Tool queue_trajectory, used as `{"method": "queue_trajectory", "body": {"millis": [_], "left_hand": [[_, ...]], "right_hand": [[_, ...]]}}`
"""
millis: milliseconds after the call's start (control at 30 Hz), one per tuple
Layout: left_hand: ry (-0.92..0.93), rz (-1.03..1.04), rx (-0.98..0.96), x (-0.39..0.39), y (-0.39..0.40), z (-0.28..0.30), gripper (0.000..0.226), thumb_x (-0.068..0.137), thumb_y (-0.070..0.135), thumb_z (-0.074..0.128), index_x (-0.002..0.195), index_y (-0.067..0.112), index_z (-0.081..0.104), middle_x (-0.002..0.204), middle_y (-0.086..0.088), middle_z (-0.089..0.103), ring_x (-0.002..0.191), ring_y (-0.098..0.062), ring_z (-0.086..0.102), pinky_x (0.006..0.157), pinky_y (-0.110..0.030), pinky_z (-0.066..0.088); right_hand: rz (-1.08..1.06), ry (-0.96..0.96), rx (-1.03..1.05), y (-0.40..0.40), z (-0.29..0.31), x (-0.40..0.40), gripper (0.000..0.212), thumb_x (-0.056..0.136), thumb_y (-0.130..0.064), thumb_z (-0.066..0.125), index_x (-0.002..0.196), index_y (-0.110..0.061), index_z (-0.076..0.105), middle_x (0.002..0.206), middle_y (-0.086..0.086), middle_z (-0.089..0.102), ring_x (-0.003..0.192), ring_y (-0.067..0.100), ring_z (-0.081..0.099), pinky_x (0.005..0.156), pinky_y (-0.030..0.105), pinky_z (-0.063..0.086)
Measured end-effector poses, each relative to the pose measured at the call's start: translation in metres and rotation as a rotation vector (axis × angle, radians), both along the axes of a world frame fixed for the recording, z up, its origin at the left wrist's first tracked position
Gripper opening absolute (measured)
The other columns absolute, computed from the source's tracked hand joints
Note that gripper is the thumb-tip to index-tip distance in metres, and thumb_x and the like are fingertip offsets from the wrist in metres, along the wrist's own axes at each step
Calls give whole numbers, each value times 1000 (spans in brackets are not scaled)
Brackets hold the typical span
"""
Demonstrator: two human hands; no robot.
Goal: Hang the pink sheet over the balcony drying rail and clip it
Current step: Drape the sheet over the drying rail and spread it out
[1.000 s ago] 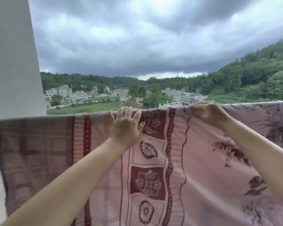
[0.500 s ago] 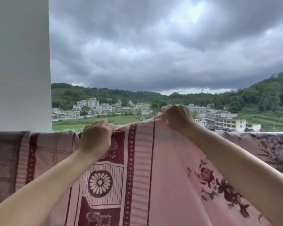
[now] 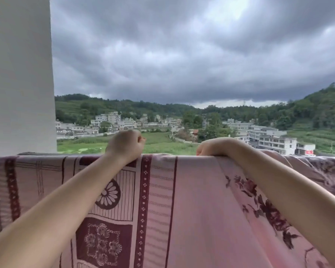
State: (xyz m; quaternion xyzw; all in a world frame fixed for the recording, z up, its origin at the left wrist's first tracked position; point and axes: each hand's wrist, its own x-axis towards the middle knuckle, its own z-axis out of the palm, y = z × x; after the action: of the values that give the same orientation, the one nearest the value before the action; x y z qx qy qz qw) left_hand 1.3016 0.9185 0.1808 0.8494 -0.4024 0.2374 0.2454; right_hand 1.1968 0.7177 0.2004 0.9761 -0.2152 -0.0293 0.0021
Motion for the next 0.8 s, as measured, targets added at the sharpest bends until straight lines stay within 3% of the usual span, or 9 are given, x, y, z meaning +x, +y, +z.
{"method": "queue_trajectory", "body": {"millis": [67,133,200,300,400,500,567,733,800], "left_hand": [[-92,-151,-30,-42,-11,-14,30,95,20,40,90,-1,60,64,-5,56,52,-15,51,49,-21,43],[-184,-177,59,-79,-32,-28,34,96,29,34,101,6,59,92,-9,67,82,-22,62,77,-35,52],[-221,-92,151,-102,-55,-37,42,97,36,26,128,16,45,128,-5,56,117,-24,51,103,-40,36],[-237,-51,260,-124,-81,-44,51,97,39,20,145,24,12,154,2,21,143,-20,13,117,-46,8],[-212,-64,279,-145,-107,-53,56,97,41,14,146,20,-2,157,3,-4,143,-14,-12,116,-38,-10],[-198,-98,240,-180,-145,-60,56,97,40,11,145,18,-7,156,3,-11,142,-11,-17,114,-33,-15],[-179,-112,175,-197,-168,-61,56,97,40,13,145,18,-4,156,2,-9,143,-10,-14,115,-31,-13],[-192,-50,111,-214,-195,-61,69,82,44,3,145,17,11,156,2,12,144,-11,5,116,-28,-4],[-202,-30,83,-216,-196,-60,71,82,46,6,144,16,19,154,0,22,143,-14,13,117,-31,2]], "right_hand": [[45,-154,115,-10,-1,-16,17,90,-15,43,93,-6,58,85,0,55,85,13,49,66,18,40],[71,-275,202,-17,0,-32,28,91,-17,43,106,1,58,105,10,61,95,20,54,84,29,42],[135,-369,217,-19,-1,-53,29,92,-13,42,114,-1,56,115,12,59,108,26,55,94,33,41],[239,-602,32,-31,-3,-102,30,92,-8,45,119,-4,54,122,12,59,111,23,55,89,19,38],[252,-764,-183,-66,-22,-162,27,89,-10,51,114,-4,58,118,12,62,107,21,59,88,15,37],[180,-742,-347,-119,-47,-222,34,83,-21,60,115,-6,59,117,9,63,107,23,59,97,34,44],[196,-738,-322,-150,-56,-249,37,79,-17,66,113,-3,61,115,12,64,104,26,61,97,37,45],[378,-814,-222,-197,-59,-265,31,72,-13,69,99,3,67,103,18,69,95,26,66,89,14,40],[455,-856,-198,-205,-59,-261,27,70,-11,68,92,3,70,93,18,72,86,25,69,86,12,39]]}}
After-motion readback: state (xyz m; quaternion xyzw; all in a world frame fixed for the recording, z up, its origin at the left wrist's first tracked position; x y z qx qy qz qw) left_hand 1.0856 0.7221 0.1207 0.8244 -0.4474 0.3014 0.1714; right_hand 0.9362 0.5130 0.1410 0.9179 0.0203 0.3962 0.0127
